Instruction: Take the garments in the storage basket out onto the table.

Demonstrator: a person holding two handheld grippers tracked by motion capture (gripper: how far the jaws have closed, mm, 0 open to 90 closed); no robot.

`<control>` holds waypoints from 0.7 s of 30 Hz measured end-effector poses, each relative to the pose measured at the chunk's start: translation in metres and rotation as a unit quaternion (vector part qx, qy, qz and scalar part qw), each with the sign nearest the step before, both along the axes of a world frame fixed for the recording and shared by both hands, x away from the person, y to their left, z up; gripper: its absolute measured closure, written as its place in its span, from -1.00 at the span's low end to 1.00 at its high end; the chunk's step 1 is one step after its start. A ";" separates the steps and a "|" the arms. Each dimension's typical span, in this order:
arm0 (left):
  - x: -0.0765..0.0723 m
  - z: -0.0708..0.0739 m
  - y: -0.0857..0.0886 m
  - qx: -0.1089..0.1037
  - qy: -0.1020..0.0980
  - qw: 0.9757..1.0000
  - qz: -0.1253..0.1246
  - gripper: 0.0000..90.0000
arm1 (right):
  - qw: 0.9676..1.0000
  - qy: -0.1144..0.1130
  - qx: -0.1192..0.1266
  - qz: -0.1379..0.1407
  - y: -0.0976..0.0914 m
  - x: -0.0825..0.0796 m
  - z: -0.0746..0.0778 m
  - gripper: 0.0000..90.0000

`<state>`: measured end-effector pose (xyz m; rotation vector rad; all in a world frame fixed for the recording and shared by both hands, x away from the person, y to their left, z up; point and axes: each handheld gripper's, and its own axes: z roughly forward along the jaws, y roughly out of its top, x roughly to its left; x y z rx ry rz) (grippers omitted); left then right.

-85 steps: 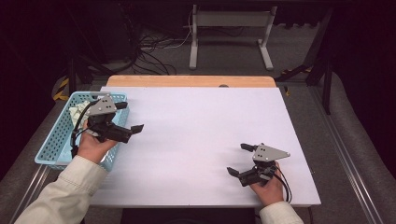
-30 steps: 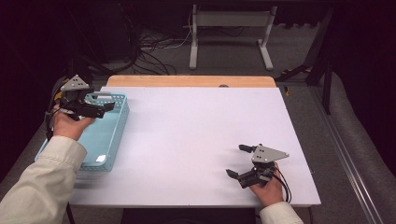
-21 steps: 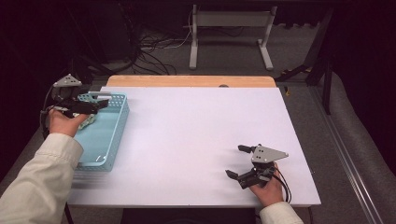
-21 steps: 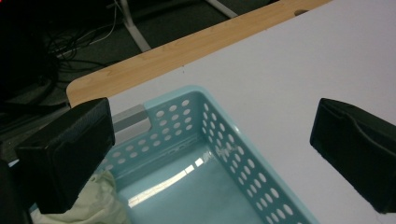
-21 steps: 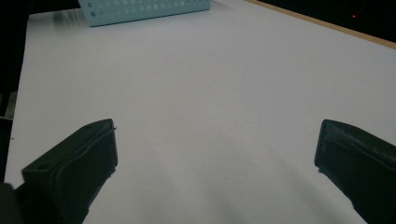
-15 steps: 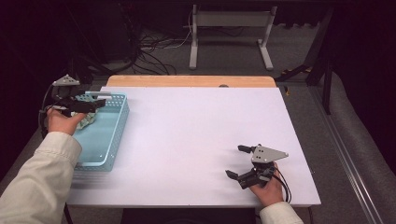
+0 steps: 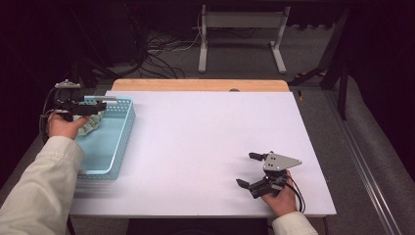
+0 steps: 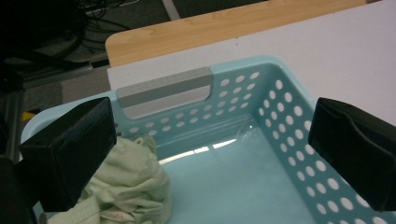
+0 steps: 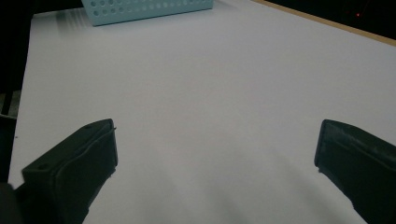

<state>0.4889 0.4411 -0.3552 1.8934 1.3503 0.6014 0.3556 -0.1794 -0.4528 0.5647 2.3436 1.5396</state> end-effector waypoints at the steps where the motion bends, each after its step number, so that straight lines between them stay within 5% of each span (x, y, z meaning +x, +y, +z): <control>1: 0.001 -0.001 0.001 0.000 0.003 1.000 0.004 -0.94 | 1.000 0.000 0.000 0.000 0.000 0.000 0.000 -1.00; 10: 0.006 -0.011 0.010 0.003 0.024 0.999 0.026 -0.94 | 1.000 0.005 -0.001 0.004 0.001 0.001 -0.001 -1.00; 21: 0.011 -0.022 0.020 0.042 0.059 0.996 0.055 -0.92 | 1.000 0.007 -0.003 0.006 0.001 0.001 -0.001 -1.00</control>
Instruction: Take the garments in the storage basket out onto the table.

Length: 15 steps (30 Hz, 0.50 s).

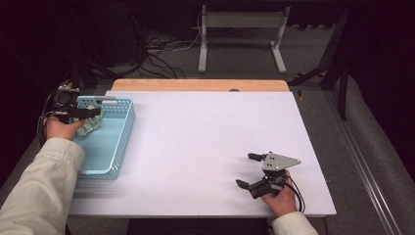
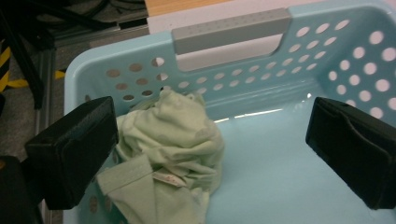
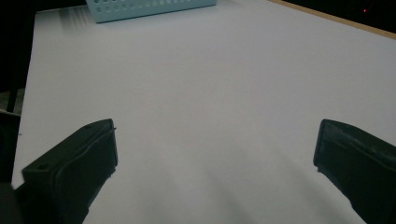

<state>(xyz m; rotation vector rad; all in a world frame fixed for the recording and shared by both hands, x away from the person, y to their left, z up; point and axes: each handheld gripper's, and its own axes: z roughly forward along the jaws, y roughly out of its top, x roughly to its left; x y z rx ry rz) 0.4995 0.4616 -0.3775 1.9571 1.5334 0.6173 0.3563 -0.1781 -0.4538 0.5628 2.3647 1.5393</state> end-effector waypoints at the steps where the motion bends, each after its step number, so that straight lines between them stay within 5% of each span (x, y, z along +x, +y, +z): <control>1: 0.001 -0.002 0.001 0.004 0.006 1.000 0.003 -0.91 | 1.000 0.000 0.000 0.000 0.000 0.000 0.000 -1.00; 15: 0.006 -0.011 0.007 0.011 0.028 0.999 0.020 -0.84 | 1.000 0.001 -0.004 0.002 0.001 0.000 0.000 -1.00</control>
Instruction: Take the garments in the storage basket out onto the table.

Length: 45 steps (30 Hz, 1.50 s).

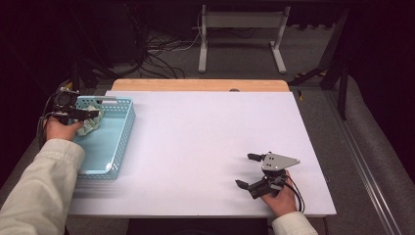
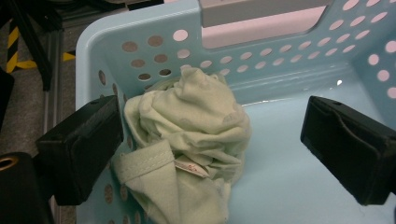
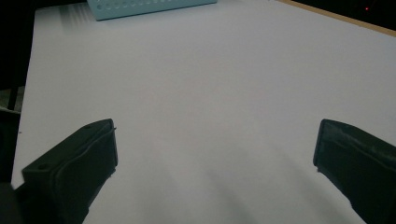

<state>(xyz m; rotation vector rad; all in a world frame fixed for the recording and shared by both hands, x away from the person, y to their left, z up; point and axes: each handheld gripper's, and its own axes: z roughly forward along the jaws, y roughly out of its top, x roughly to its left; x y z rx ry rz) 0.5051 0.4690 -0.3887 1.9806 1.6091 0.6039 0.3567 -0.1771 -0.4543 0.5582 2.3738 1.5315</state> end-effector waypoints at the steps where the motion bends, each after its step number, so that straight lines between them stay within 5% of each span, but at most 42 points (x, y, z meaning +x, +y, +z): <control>1: 0.000 0.000 0.000 0.000 0.001 1.000 0.002 -0.83 | 1.000 0.000 0.000 0.000 0.000 0.000 0.000 -1.00; 9: 0.003 -0.002 -0.005 0.013 0.007 1.000 0.000 -0.67 | 1.000 0.000 -0.003 0.000 0.001 0.000 0.000 -0.99; 20: 0.013 -0.013 -0.010 0.036 0.045 0.998 -0.008 -0.57 | 1.000 0.000 -0.008 0.002 0.002 -0.001 0.000 -0.99; 27: 0.018 -0.022 -0.019 0.066 0.079 0.994 -0.018 -0.47 | 1.000 0.002 -0.010 0.005 0.003 -0.001 -0.001 -0.99; 32: 0.020 -0.028 -0.020 0.074 0.111 0.991 -0.014 -0.03 | 1.000 0.002 -0.012 0.005 0.003 -0.001 -0.001 -0.99; 34: 0.019 -0.029 -0.020 0.082 0.120 0.989 -0.015 0.30 | 1.000 0.001 -0.012 0.005 0.003 -0.001 -0.001 -0.99; 37: 0.019 -0.027 -0.020 0.082 0.117 0.990 -0.012 0.63 | 1.000 0.001 -0.012 0.005 0.003 -0.001 -0.001 -0.99; 45: 0.016 -0.021 -0.020 0.077 0.101 0.992 -0.014 0.72 | 1.000 0.001 -0.012 0.005 0.003 -0.001 -0.001 -0.99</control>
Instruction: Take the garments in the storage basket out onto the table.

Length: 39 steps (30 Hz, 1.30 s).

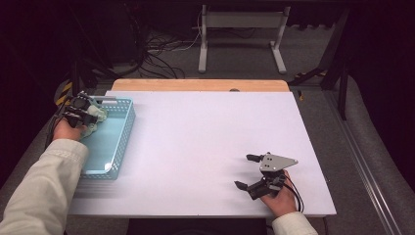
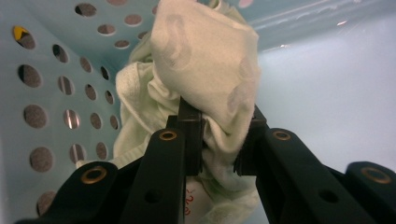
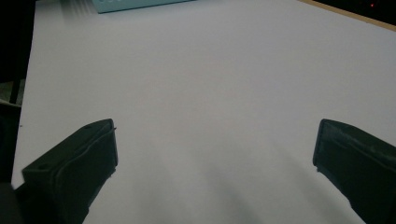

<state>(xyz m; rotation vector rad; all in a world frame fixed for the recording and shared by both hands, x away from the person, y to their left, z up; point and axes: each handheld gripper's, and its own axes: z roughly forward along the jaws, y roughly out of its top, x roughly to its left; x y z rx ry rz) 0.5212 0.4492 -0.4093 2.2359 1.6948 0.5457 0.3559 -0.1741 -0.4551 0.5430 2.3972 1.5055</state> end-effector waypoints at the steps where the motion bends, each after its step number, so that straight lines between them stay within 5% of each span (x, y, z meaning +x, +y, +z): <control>1: -0.001 0.002 0.000 -0.004 -0.002 1.000 0.000 0.72 | 1.000 0.000 0.000 0.000 0.000 0.000 0.000 -0.99; 10: -0.012 0.017 0.003 -0.043 -0.037 0.998 -0.004 0.72 | 1.000 0.000 0.000 0.000 0.000 0.000 0.000 -0.99; 21: -0.038 0.041 0.011 -0.103 -0.091 0.990 -0.018 0.72 | 1.000 0.001 0.000 -0.002 0.000 0.000 0.000 -0.99; 29: -0.054 0.055 0.014 -0.139 -0.129 0.982 -0.026 0.73 | 1.000 0.001 -0.001 -0.003 0.000 0.000 0.000 -0.99; 39: -0.072 0.072 0.016 -0.179 -0.184 0.966 -0.031 0.73 | 1.000 0.001 -0.001 -0.003 0.000 0.000 0.000 -0.99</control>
